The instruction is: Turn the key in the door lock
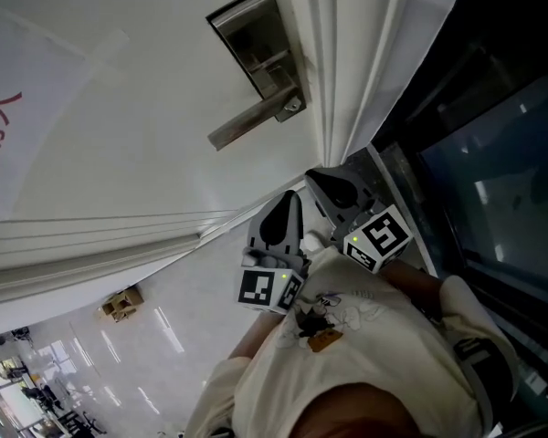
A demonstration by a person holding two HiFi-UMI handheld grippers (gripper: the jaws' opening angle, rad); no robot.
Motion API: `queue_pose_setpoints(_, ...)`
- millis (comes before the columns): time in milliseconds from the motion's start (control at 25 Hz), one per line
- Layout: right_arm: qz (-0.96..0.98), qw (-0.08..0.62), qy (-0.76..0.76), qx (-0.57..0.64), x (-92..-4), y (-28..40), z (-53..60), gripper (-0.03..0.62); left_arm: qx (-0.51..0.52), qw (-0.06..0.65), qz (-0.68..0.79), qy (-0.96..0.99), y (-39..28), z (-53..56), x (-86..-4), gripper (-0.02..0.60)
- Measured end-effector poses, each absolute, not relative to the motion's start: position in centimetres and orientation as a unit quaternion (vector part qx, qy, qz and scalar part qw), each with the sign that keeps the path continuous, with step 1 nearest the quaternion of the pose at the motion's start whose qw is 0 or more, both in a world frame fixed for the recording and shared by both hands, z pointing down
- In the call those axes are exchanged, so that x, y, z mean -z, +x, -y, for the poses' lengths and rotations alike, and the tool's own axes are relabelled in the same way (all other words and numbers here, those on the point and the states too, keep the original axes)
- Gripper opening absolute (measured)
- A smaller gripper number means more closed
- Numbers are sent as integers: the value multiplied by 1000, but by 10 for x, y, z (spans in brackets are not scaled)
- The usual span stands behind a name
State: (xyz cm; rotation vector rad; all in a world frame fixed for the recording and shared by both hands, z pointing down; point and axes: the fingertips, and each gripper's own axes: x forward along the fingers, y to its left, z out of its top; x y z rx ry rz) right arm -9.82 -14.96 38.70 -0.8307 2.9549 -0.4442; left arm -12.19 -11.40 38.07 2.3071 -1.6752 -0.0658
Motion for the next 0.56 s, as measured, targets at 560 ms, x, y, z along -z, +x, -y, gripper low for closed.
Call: queue_pose_setpoints(560,-954,13,-273,126,-383,-110,136,6,23,103,582,806,-133,126,-364,6)
